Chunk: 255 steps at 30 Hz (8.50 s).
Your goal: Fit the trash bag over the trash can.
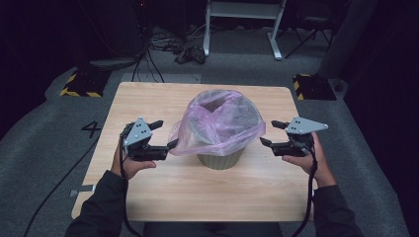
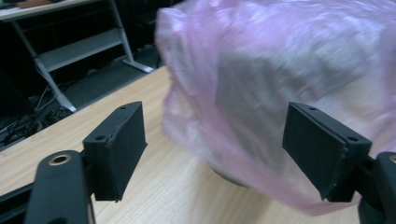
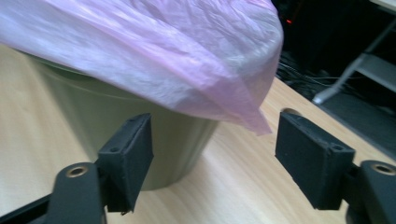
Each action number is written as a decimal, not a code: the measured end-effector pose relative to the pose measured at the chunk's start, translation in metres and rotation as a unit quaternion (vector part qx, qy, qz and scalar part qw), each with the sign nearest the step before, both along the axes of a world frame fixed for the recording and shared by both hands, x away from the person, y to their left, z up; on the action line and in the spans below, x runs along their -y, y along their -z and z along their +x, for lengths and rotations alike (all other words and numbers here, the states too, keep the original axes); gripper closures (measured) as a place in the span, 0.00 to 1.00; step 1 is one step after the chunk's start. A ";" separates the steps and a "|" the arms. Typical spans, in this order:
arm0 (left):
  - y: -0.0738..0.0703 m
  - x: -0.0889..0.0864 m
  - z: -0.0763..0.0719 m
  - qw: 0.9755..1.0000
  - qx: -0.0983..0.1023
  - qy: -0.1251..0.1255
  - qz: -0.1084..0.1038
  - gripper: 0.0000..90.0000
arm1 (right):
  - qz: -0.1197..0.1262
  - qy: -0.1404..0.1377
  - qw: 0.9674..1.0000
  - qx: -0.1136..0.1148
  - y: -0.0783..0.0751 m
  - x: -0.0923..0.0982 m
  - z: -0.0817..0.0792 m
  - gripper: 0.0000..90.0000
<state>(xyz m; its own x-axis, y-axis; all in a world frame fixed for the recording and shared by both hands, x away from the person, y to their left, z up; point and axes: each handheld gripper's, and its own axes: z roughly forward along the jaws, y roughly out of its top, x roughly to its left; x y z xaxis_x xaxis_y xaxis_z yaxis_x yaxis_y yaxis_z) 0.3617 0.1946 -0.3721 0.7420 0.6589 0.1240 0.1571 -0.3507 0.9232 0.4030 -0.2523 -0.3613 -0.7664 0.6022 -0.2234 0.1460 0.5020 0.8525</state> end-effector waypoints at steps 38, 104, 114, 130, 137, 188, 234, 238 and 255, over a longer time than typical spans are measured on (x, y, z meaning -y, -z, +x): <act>0.068 0.055 0.000 0.994 -0.037 0.032 0.099 1.00 | -0.047 -0.020 0.998 -0.029 0.055 -0.013 0.002 1.00; 0.132 -0.024 -0.039 0.977 -0.182 -0.045 0.102 0.17 | 0.066 -0.021 0.998 -0.005 -0.076 -0.040 0.008 0.33; 0.132 -0.024 -0.038 0.977 -0.183 -0.046 0.101 0.17 | 0.047 -0.024 0.998 -0.017 -0.072 -0.068 0.021 0.32; 0.132 -0.024 -0.038 0.977 -0.184 -0.045 0.100 0.17 | -0.026 -0.046 0.996 -0.069 -0.052 -0.103 0.037 0.33; 0.132 -0.024 -0.038 0.977 -0.184 -0.045 0.100 0.17 | -0.045 -0.053 0.992 -0.101 -0.046 -0.107 0.045 0.32; 0.132 -0.024 -0.038 0.977 -0.184 -0.045 0.100 0.17 | -0.040 -0.007 0.993 -0.109 -0.047 -0.108 0.039 0.27; 0.132 -0.024 -0.038 0.977 -0.184 -0.044 0.103 0.17 | -0.037 0.009 0.998 -0.051 0.002 -0.010 -0.057 0.19; 0.132 -0.024 -0.038 0.977 -0.184 -0.044 0.102 0.17 | -0.037 0.010 0.998 -0.058 0.015 -0.007 -0.059 0.18; 0.132 -0.024 -0.038 0.977 -0.184 -0.044 0.102 0.17 | -0.075 0.036 0.991 -0.100 0.093 0.009 -0.061 0.18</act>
